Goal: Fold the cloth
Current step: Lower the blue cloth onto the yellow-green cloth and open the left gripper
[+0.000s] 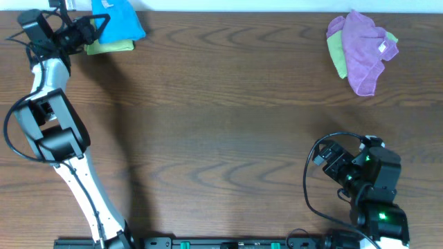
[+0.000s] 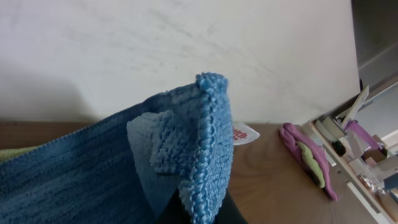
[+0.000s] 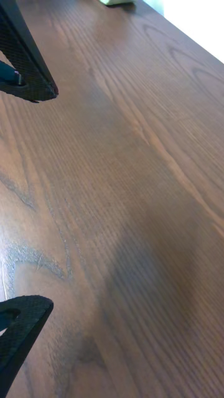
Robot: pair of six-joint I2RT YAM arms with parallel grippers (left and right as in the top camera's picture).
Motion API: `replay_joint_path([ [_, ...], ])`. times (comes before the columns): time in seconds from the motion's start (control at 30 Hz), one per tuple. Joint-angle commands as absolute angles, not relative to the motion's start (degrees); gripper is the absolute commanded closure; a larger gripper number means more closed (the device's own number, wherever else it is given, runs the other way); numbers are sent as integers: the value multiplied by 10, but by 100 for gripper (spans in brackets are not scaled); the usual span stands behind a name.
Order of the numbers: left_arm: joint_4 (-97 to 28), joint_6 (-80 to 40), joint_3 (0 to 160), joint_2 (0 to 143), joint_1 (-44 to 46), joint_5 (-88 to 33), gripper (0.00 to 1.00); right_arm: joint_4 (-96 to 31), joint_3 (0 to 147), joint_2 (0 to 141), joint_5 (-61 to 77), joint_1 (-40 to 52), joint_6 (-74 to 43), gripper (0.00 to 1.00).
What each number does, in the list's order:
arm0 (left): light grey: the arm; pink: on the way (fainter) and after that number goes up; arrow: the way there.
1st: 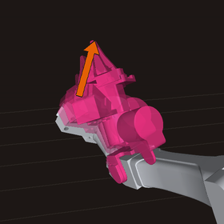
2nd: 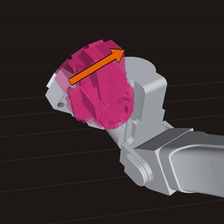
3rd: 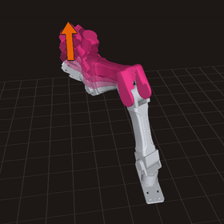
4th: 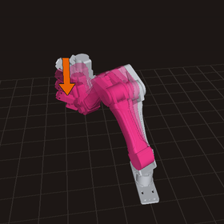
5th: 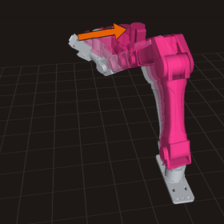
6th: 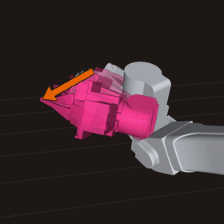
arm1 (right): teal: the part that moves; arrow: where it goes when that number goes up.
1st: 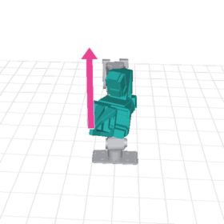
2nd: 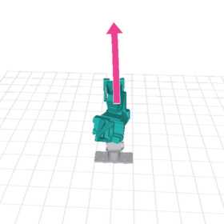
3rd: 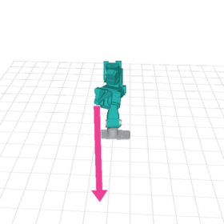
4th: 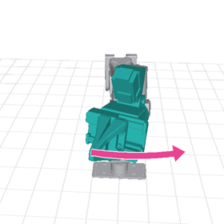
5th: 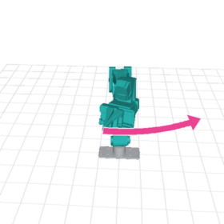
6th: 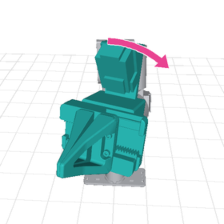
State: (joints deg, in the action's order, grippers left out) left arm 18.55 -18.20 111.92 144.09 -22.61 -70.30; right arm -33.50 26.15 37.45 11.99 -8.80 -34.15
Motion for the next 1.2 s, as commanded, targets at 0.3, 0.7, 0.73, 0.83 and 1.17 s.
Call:
replay_joint_path([
  [0.3,281,-246,1134,1506,-229,-660,94,-334,266,374,140,-93,-354,1],
  [0.7,307,-249,1159,1505,-253,-621,94,-334,266,374,140,-93,-362,1],
  [0.73,306,-249,1160,1505,-254,-617,94,-334,266,374,140,-93,-362,1],
  [0.83,296,-248,1160,1506,-256,-609,94,-334,266,374,140,-93,-362,1],
  [1.17,258,-243,1160,1506,-256,-577,76,-321,266,374,140,-93,-364,1],
])
